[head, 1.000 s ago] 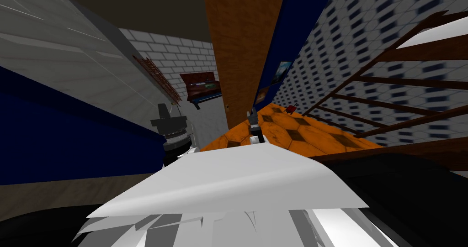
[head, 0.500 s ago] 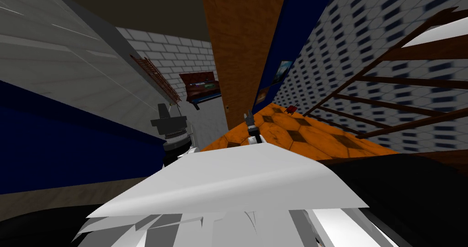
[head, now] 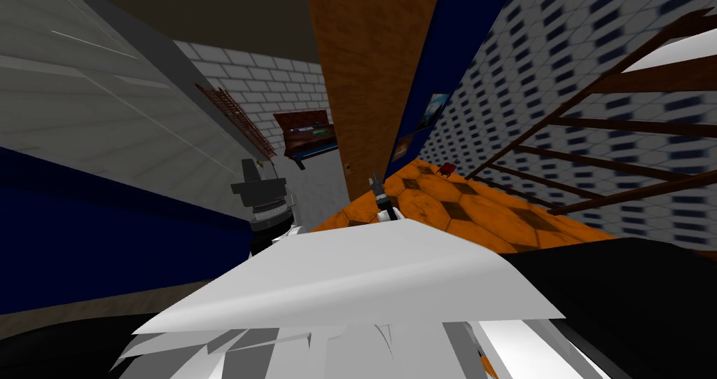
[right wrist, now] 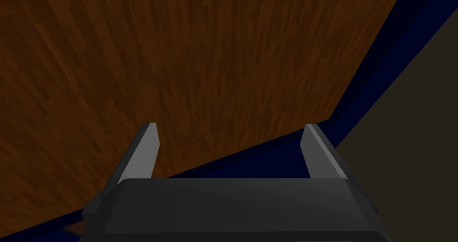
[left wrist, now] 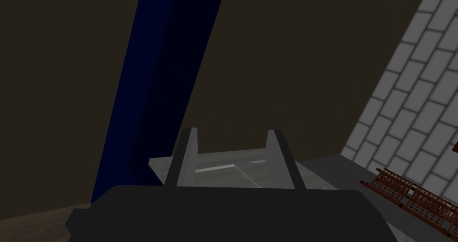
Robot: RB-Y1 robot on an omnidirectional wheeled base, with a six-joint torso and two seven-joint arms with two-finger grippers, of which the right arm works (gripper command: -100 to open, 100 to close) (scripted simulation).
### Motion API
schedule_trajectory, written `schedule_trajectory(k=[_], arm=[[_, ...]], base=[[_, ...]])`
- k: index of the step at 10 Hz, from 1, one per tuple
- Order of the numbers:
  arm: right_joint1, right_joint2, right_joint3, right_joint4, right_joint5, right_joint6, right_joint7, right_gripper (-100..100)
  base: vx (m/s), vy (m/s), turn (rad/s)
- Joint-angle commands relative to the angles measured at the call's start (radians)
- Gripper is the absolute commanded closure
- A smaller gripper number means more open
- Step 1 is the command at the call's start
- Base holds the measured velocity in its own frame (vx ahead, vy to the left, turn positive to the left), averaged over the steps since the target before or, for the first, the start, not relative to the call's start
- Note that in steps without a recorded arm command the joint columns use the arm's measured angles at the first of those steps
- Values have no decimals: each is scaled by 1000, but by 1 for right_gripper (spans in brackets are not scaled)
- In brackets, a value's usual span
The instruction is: Push the door open
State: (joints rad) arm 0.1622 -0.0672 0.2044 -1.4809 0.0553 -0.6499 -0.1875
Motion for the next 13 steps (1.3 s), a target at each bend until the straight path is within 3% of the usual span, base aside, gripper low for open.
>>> schedule_trajectory(k=[1, 4, 7, 13], arm=[[-23, -3, 11, 50, 5, -18, -3, -100], [-39, -5, 22, 110, 10, -26, -6, -100], [-87, -11, 52, 214, 24, -50, -14, -100], [-133, -15, 81, 347, 38, -73, -21, -100]], base=[[58, -7, -7], [45, 2, -3], [76, -7, -6], [61, -3, -3]])
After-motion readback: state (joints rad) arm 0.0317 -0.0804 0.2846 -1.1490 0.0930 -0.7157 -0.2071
